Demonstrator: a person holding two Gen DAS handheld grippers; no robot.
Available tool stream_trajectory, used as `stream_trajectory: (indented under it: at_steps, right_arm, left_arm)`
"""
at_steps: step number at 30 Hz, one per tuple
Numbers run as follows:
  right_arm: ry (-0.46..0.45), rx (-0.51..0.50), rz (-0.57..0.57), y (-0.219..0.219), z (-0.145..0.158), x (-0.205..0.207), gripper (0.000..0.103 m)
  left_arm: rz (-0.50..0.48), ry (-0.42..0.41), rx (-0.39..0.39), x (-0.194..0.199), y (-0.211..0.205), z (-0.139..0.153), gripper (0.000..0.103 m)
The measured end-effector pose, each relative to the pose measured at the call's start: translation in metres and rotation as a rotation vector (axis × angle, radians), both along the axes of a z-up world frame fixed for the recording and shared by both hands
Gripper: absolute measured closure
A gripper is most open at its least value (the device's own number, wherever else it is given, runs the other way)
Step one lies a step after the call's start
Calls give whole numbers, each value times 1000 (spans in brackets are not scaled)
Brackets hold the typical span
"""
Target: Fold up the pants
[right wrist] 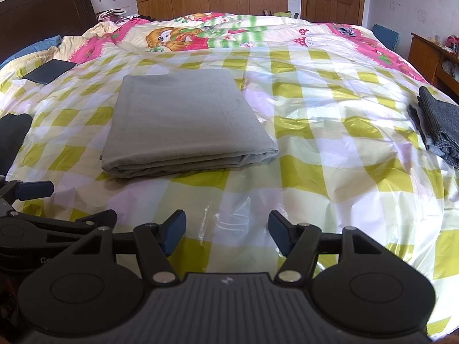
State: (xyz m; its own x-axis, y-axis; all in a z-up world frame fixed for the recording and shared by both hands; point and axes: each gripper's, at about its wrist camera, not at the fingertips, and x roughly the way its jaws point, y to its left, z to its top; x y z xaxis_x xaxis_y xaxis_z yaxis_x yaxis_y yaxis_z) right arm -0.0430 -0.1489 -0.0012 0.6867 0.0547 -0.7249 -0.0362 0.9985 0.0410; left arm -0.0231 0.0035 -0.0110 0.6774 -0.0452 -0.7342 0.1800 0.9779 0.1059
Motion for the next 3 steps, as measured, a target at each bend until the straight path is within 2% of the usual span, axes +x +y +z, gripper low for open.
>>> stream_trajectory:
  at_steps: [3]
  right_arm:
    - [0,0,0,0,0,0,38]
  left_arm:
    - [2,-10,-3,-1,0,3,0]
